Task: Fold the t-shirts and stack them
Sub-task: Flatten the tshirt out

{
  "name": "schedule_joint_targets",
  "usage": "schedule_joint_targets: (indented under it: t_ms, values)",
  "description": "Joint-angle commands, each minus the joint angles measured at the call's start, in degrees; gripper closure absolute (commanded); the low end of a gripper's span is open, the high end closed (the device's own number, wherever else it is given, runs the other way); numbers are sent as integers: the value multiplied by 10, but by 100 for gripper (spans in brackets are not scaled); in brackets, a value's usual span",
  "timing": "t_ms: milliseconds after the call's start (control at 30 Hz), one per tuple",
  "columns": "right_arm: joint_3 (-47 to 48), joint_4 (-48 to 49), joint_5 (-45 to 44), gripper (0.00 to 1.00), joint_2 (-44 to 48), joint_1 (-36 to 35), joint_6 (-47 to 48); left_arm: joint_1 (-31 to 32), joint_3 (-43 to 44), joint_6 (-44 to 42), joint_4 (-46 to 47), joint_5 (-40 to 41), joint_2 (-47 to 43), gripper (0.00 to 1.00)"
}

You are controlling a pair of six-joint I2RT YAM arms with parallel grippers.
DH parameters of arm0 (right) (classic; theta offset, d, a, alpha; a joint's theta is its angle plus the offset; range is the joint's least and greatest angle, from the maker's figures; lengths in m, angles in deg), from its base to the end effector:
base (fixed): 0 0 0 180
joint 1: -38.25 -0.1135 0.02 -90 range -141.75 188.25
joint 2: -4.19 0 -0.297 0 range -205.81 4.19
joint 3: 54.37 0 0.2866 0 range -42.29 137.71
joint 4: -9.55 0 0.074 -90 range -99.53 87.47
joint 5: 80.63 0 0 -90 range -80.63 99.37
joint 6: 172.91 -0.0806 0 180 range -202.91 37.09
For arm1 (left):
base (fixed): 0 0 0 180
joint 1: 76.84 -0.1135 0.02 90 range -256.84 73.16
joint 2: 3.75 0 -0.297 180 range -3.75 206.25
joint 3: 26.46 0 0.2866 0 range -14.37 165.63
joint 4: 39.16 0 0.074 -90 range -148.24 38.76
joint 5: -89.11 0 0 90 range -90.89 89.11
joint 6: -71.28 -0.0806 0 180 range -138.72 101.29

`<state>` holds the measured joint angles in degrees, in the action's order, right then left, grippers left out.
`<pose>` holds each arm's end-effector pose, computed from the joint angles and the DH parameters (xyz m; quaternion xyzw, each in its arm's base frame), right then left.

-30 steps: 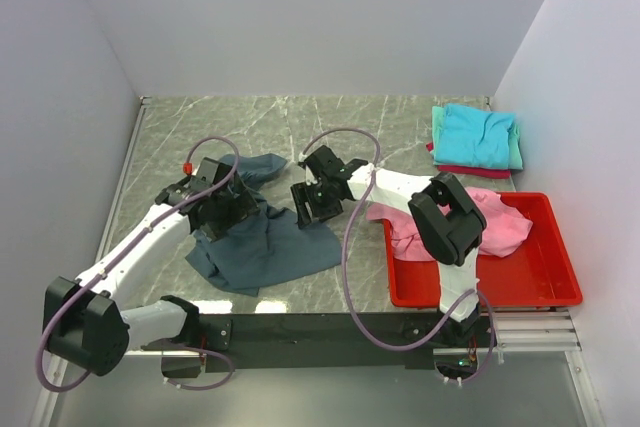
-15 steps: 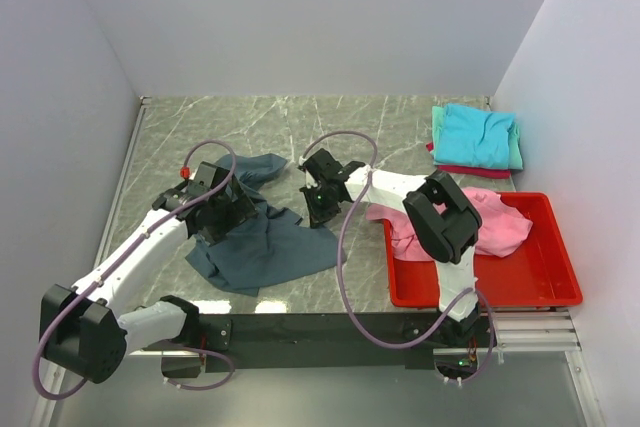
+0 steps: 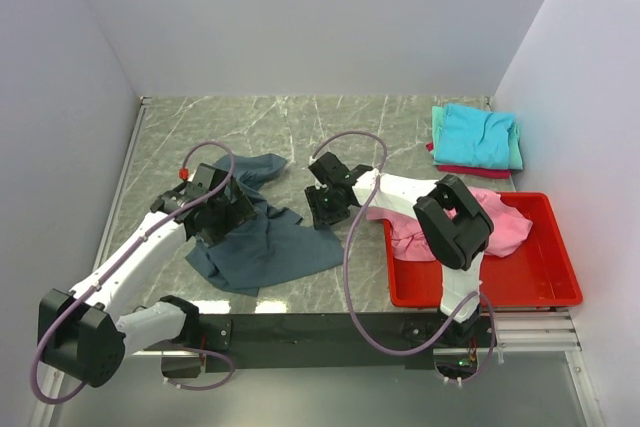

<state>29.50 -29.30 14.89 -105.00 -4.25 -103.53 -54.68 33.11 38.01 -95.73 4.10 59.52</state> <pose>0.3220 0.3056 0.1326 -0.1953 0.9538 0.1568 0.1657 0.2332 -0.0874 0.2263 -0.2976 0.9187 -0.1303 0.2247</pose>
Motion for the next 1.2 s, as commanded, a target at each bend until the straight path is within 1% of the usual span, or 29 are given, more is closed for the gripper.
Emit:
schedule_joint_targets:
  t_ms: [0,33,67,133,200,267,300,367,467,500,533,667,733,833,867,933,967,1067,1100,1167]
  values:
    - [-9,13,-32,45,26,-3,-10,-2,-1,9,-8,10,-17,1]
    - [-9,14,-34,41,27,-2,-11,-2,-1,9,-10,10,-17,1]
    - [-10,15,-31,39,26,-3,-9,-2,0,9,-10,12,-18,1]
    - [-14,19,-25,36,20,-3,-6,-2,-2,12,-10,11,-22,1]
    - [-23,31,-4,36,16,-2,0,-2,-5,14,-9,10,-23,1]
    - [-31,36,12,43,6,-2,4,-2,-5,14,-9,10,-24,1]
    - [-31,37,30,51,5,-4,6,-2,-5,15,-10,10,-24,1]
    - [-38,42,43,58,2,-4,8,-2,-6,16,-12,12,-26,1]
    - [-41,37,52,72,1,-7,14,-3,-12,22,-8,10,-34,1]
    - [-40,34,54,79,-1,-7,15,-3,-14,25,-7,7,-35,1]
    - [-39,30,50,99,-2,-7,15,-2,-16,27,-5,5,-36,1]
    - [-10,-10,21,100,4,-2,16,-4,-16,31,-2,1,-38,1]
    - [10,-38,3,100,25,7,10,-4,-13,29,-6,5,-38,1]
    - [55,-72,-26,100,67,42,3,-7,-6,29,-14,17,-39,1]
    - [80,-80,-47,100,77,66,3,-10,-6,28,-15,19,-39,1]
    - [100,-97,-53,100,107,94,7,-11,-5,29,-17,22,-42,1]
    - [114,-101,-71,100,116,122,9,-14,-5,31,-17,23,-43,1]
    - [131,-123,-93,100,144,163,26,-17,-8,32,-17,24,-46,1]
    - [132,-127,-112,100,157,188,31,-18,-9,33,-17,25,-46,0]
    - [122,-126,-121,100,167,212,45,-18,-14,31,-15,26,-45,0]
